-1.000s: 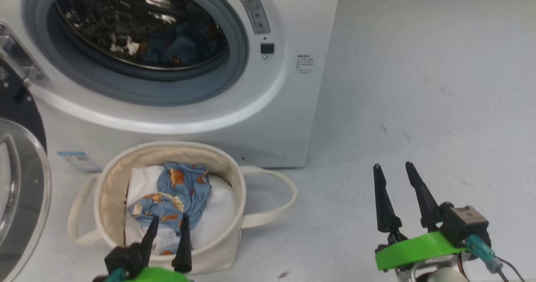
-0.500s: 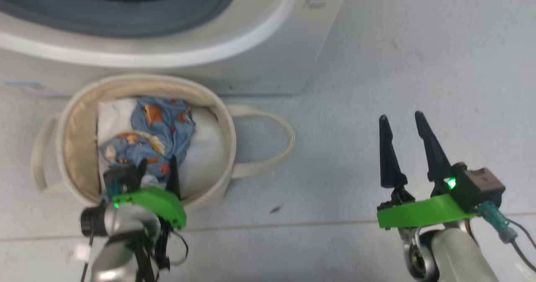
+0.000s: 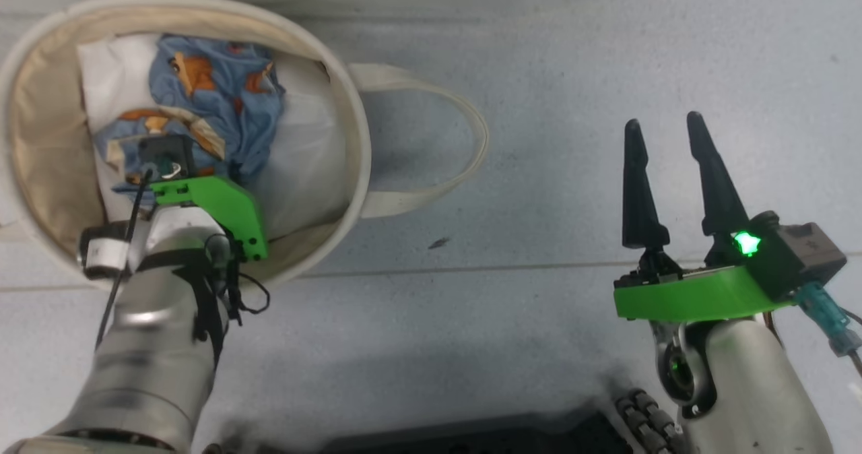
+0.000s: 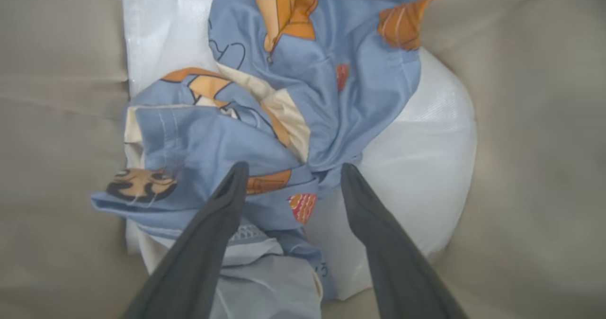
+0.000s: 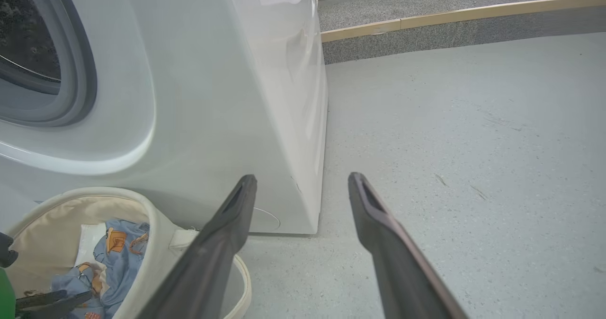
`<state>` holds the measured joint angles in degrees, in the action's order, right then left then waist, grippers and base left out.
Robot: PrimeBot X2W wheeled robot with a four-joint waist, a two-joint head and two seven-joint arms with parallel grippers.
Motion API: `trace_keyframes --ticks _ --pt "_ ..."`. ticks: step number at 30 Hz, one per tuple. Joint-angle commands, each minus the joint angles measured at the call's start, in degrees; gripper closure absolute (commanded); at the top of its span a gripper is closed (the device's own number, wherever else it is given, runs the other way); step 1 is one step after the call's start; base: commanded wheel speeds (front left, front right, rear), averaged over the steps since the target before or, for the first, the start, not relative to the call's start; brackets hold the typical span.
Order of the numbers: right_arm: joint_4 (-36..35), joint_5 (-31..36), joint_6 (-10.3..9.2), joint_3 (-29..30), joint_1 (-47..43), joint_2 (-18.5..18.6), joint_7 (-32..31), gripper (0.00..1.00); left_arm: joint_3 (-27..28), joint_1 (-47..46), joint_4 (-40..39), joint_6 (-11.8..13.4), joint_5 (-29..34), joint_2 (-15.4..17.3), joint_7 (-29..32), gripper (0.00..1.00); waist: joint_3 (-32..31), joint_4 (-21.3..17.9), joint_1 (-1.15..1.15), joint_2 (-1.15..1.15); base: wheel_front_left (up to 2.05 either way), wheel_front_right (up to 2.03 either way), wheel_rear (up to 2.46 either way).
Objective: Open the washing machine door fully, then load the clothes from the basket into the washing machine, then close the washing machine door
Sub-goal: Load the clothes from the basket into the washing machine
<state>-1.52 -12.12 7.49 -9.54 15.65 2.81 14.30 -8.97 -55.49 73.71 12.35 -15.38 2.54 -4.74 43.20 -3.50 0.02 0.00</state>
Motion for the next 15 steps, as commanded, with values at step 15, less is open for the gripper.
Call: trace_keyframes --ticks 15 --pt "-3.88 -0.45 0.0 -0.4 0.61 0.68 0.7 0.0 1.65 -8.24 0.19 3.61 -2.32 2.76 6.6 0.0 10.12 -1.82 -0.02 0.0 0.0 0.0 0.0"
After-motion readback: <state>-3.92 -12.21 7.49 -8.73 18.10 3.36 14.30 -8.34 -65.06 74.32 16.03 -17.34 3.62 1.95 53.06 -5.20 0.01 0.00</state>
